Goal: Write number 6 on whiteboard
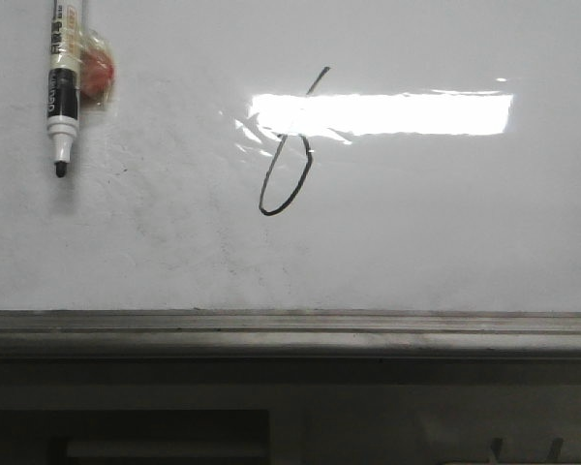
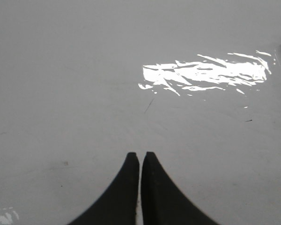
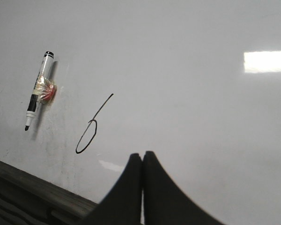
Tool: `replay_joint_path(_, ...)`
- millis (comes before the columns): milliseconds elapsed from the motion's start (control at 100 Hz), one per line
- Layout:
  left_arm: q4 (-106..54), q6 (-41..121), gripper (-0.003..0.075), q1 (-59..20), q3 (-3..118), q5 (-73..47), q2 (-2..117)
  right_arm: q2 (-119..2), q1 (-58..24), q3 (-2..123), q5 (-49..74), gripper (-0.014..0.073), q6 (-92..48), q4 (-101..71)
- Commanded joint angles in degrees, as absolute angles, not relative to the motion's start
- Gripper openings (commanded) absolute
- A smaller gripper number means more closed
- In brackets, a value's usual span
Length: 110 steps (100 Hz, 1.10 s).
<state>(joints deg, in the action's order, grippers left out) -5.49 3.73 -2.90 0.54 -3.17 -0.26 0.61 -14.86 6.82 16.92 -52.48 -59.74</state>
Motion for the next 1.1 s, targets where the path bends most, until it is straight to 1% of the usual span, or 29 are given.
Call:
replay_joint_path(0, -5.6, 3.5, -0.0020, -2.8, -2.4, 0.6, -2.1, 1.2, -14.5, 8.3, 14.1, -0.0065, -53.1, -60.9)
replay_joint_path(880, -5.6, 3.5, -0.0020, -2.8, -2.3, 0.9, -2.1, 1.2, -14.5, 8.3, 13.7, -0.0065, -53.1, -60.8)
replay_joint_path(950, -5.6, 3.5, -0.0020, -2.8, -2.3, 0.9, -2.1, 1.2, -14.5, 8.2, 11.5, -0.0065, -53.1, -57.6)
replay_joint_path(1000, -5.6, 3.5, -0.0020, -2.8, -2.3, 0.9, -2.1, 1.2, -14.5, 8.2, 10.0, -0.0065, -52.8, -51.9)
replay_joint_path(1040, -5.6, 3.5, -0.0020, -2.8, -2.3, 0.9, -2.1, 1.2, -14.2, 8.1, 8.7, -0.0065, -49.7, -46.9)
replay_joint_path(1090, -5.6, 3.5, -0.0020, -2.8, -2.3, 0.9, -2.1, 1.2, -13.5, 7.6, 5.5, -0.0065, -42.3, -37.3)
